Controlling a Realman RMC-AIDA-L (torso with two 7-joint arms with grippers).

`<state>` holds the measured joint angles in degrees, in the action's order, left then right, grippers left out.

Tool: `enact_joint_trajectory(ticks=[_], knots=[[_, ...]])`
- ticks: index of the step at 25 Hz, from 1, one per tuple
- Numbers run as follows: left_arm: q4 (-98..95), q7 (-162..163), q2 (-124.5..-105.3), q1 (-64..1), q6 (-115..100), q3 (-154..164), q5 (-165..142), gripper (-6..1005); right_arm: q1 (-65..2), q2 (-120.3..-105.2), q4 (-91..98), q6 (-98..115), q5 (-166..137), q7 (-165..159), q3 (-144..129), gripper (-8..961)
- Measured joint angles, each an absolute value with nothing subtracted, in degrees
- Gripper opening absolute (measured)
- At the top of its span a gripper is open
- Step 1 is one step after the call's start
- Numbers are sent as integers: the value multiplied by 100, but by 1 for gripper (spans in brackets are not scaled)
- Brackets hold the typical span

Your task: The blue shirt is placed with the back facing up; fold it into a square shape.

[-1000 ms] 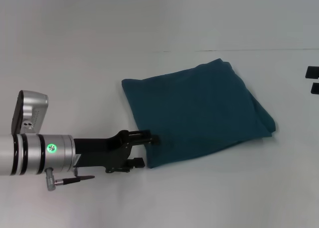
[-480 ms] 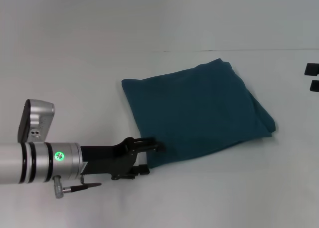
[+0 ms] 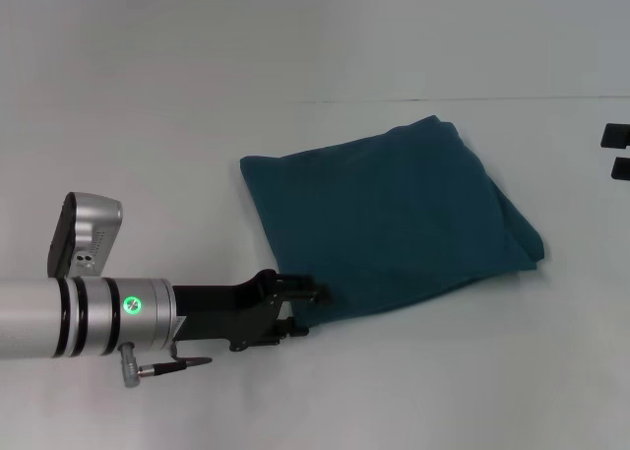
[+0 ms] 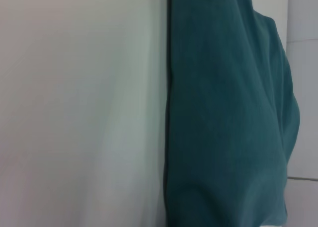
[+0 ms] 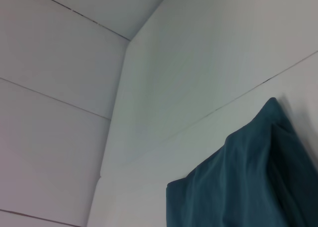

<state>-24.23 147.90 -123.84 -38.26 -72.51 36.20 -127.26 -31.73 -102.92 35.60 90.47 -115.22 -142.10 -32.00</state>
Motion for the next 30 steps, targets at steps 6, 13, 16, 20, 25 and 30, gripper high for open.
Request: enact_joint_trajectory(ticks=[6, 13, 16, 20, 25, 30], knots=[[-2428, 14760, -12384, -3806, -7272, 3613, -12726, 670, -3167, -10292, 3560, 9048, -11510, -14212, -3198, 701], [-2450, 14729, -12384, -3804, -7323, 3619, -12764, 263, -3169, -10300, 3559, 9047, -11492, -14238, -3199, 701], [-2450, 14709, -12384, -3799, -7335, 3620, -12764, 143, -3170, -10301, 3560, 9043, -11488, -14254, -3200, 701], [-2466, 14663, -12384, -3745, -7408, 3621, -12767, 72, -3172, -10301, 3559, 9043, -11486, -14264, -3199, 701], [-2612, 14622, -12368, -3560, -7594, 3612, -12771, 52, -3173, -10302, 3559, 9046, -11486, -14273, -3191, 701], [-2905, 14666, -12345, -3272, -7763, 3557, -12771, 53, -3173, -10312, 3538, 9051, -11486, -14274, -3190, 701]])
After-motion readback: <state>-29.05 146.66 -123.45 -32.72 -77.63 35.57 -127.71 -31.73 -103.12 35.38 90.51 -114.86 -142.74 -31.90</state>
